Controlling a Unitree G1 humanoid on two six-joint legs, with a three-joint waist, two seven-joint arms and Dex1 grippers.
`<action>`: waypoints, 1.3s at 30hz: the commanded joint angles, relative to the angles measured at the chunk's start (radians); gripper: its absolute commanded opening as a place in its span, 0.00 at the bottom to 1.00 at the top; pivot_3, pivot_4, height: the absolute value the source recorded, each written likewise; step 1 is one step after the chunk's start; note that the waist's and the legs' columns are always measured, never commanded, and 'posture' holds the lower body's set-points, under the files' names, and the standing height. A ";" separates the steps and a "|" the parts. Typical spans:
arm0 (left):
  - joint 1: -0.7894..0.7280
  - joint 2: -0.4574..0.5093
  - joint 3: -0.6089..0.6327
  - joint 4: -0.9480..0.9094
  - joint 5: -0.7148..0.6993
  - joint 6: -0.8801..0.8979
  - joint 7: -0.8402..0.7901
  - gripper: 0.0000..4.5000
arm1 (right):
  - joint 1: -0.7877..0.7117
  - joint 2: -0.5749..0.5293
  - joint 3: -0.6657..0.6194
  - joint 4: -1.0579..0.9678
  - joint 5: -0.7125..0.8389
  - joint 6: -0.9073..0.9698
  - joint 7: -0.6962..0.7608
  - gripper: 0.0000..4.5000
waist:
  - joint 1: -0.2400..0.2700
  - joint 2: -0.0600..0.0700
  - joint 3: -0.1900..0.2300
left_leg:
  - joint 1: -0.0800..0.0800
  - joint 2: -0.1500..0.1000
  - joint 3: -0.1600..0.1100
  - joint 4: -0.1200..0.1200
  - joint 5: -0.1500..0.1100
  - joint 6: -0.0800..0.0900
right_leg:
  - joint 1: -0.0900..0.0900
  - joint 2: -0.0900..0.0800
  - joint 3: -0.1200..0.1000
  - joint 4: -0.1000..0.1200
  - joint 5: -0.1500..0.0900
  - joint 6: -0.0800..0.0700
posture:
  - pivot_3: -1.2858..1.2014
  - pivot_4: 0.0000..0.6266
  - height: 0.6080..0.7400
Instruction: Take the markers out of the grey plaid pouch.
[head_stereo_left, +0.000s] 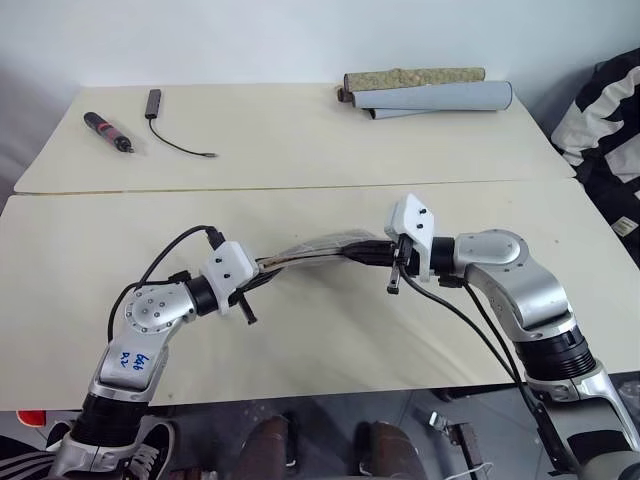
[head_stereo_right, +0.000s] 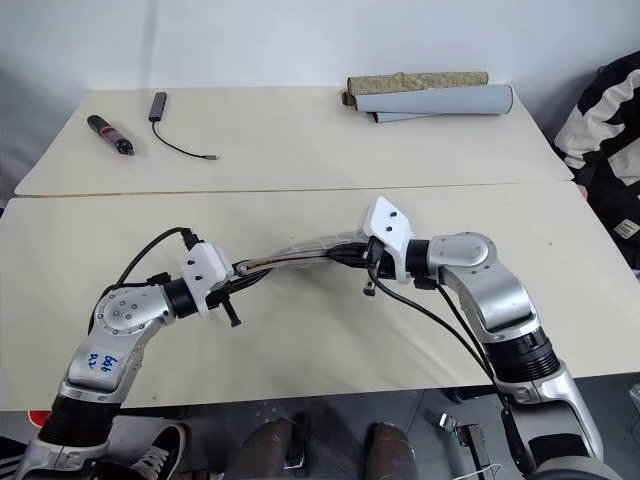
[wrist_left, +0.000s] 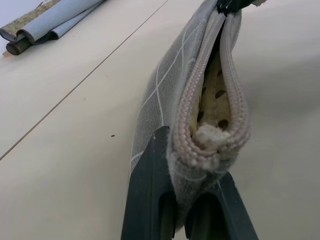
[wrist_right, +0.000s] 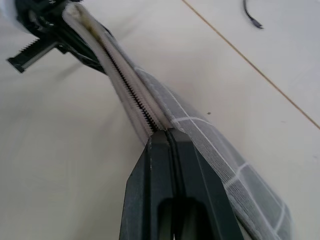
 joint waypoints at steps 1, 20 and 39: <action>0.000 -0.002 0.009 -0.060 -0.018 -0.009 -0.007 0.00 | -0.019 -0.026 0.039 0.017 -0.088 -0.054 -0.011 0.01 | 0.000 0.000 0.000 | 0.000 0.000 0.000 0.000 0.000 0.000 | 0.000 0.000 0.000 0.000 0.000 0.000 | 0.52 0.24 1.00; -0.095 -0.076 -0.102 -0.161 -0.030 0.269 0.014 0.00 | -0.069 -0.010 0.131 0.149 -0.388 -0.351 -0.080 0.08 | 0.004 0.000 0.000 | 0.000 0.000 0.000 0.001 0.000 0.000 | 0.001 0.000 0.000 0.000 0.000 0.000 | 0.52 0.24 1.00; -0.119 -0.108 -0.053 -0.150 -0.106 0.310 0.003 0.00 | -0.086 -0.036 0.106 0.131 -0.385 -0.330 -0.005 0.99 | 0.000 0.000 0.000 | 0.000 0.000 0.000 0.001 0.001 0.000 | 0.002 0.001 0.000 0.000 0.000 0.000 | 0.52 0.24 1.00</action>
